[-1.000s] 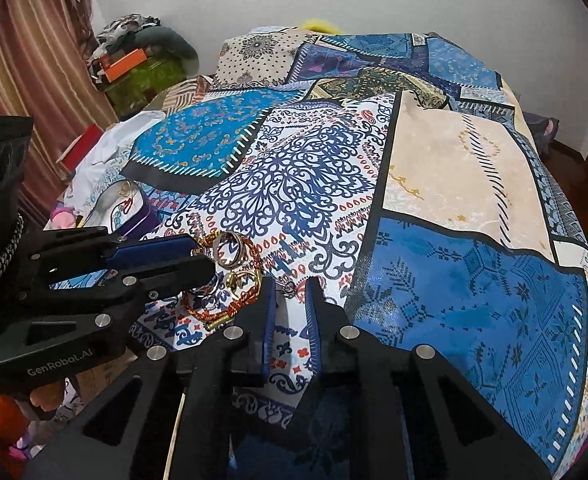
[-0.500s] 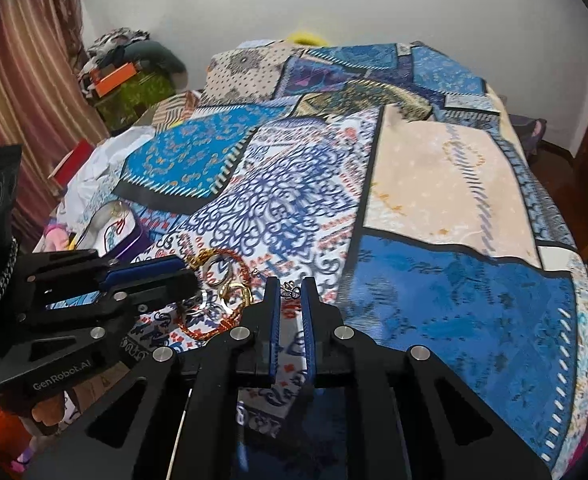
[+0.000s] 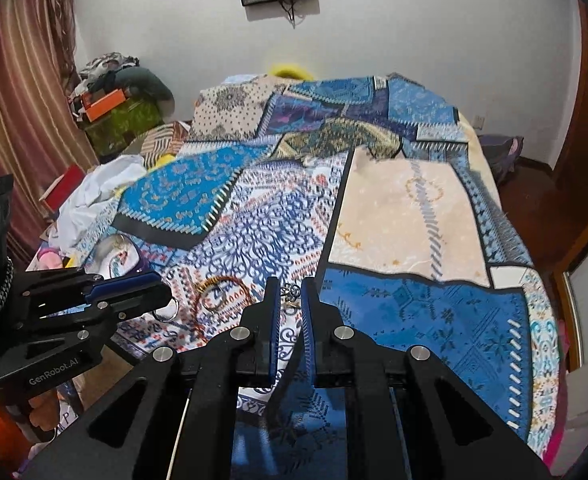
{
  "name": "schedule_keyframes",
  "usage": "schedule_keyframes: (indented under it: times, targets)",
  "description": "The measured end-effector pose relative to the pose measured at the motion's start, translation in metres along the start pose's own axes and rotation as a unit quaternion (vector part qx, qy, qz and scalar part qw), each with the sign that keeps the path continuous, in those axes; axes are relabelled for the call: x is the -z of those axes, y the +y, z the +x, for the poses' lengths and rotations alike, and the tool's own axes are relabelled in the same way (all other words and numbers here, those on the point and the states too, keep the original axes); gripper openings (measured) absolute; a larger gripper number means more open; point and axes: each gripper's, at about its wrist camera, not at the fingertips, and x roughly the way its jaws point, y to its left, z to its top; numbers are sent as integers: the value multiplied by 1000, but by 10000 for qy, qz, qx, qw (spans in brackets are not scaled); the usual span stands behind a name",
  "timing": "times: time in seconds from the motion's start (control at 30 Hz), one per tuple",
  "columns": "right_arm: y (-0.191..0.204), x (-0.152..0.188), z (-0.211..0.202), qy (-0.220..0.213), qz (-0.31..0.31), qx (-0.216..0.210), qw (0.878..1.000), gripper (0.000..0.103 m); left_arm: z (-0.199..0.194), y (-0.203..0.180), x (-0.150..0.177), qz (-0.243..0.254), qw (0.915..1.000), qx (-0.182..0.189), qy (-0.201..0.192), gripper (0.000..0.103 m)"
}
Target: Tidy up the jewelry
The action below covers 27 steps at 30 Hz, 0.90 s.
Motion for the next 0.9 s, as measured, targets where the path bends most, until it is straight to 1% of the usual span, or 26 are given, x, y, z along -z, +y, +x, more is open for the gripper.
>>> schedule_keyframes:
  times: [0.2, 0.33, 0.5, 0.73, 0.9]
  targets:
    - [13, -3, -14, -190, -107, -38, 9998, 9, -17, 1, -1, -31, 9998, -27, -170, 12]
    - [19, 3, -13, -111, -174, -60, 9998, 9, -23, 3, 2, -58, 9998, -48, -170, 12]
    - [17, 10, -13, -2, -68, -80, 9999, 9, -32, 7, 7, -126, 9996, -88, -221, 12]
    - [29, 1, -25, -192, -145, -115, 9996, 9, -53, 23, 7, -281, 9984, -208, -439, 12]
    - [49, -9, -26, -345, -201, -301, 9987, 9, -68, 36, 7, -347, 9970, -354, -591, 12]
